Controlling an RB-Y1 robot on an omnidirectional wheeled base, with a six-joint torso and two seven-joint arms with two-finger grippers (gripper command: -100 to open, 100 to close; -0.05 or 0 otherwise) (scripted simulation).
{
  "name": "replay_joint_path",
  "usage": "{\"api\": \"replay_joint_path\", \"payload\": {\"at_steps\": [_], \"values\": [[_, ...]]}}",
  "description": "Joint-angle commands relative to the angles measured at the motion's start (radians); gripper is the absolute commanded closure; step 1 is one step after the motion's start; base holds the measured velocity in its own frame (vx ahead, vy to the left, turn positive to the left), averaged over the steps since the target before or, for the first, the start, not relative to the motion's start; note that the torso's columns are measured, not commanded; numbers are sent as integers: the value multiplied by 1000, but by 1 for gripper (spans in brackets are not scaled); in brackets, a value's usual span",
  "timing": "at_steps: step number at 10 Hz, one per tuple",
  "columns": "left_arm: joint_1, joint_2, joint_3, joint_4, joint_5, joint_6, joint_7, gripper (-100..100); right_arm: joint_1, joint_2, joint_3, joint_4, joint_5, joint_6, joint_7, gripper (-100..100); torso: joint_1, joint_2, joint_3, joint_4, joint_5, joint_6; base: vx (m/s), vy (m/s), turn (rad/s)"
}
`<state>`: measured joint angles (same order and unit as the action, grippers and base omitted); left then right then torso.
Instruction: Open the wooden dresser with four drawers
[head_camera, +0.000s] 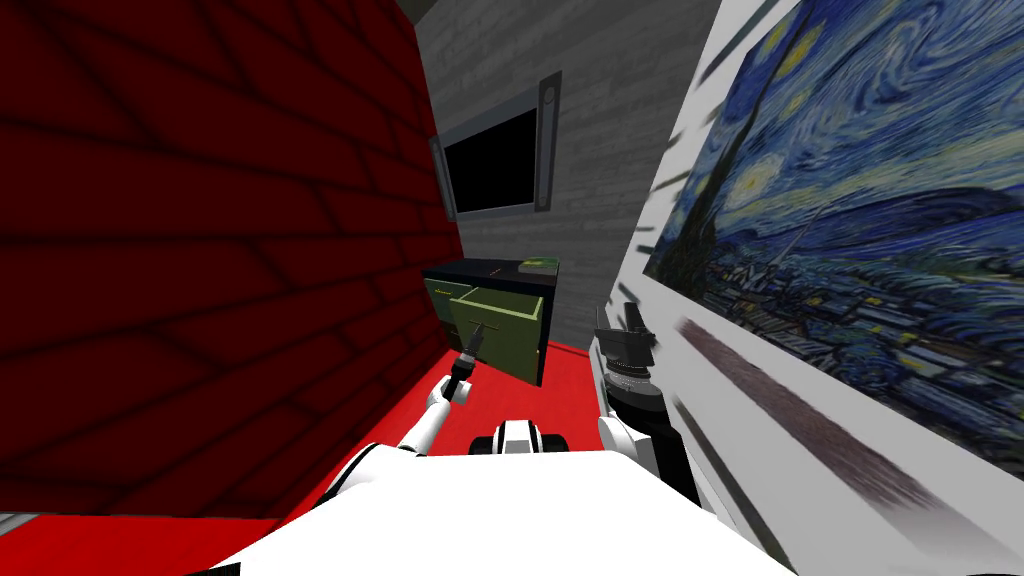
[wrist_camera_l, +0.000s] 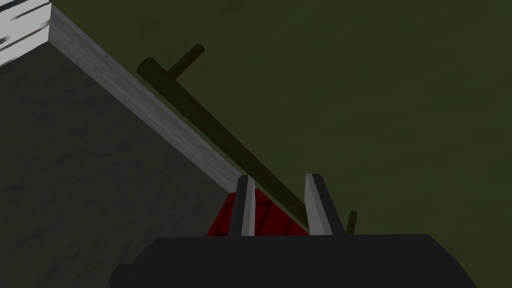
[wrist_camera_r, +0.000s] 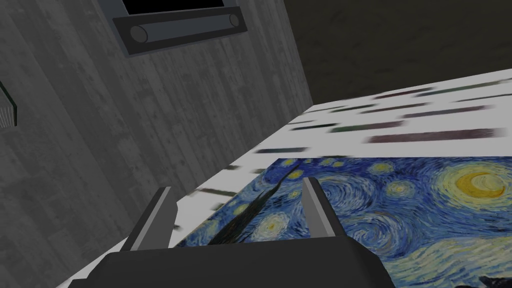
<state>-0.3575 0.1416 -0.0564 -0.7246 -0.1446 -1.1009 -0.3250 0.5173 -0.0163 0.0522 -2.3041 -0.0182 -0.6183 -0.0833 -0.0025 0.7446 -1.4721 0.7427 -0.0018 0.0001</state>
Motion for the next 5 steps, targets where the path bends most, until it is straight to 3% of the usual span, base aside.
{"api": "replay_joint_path", "payload": {"at_steps": [1,5], "values": [[-54,12,5,-11,4,61,22,-100,0,0,0,0,0,0,0,0,1,-2,-1,-1,0,0,-80,7,17],[-109,25,9,-23,7,123,43,-100,0,0,0,0,0,0,0,0,1,-3,-2,1,0,-1,-63,-3,1]]}}
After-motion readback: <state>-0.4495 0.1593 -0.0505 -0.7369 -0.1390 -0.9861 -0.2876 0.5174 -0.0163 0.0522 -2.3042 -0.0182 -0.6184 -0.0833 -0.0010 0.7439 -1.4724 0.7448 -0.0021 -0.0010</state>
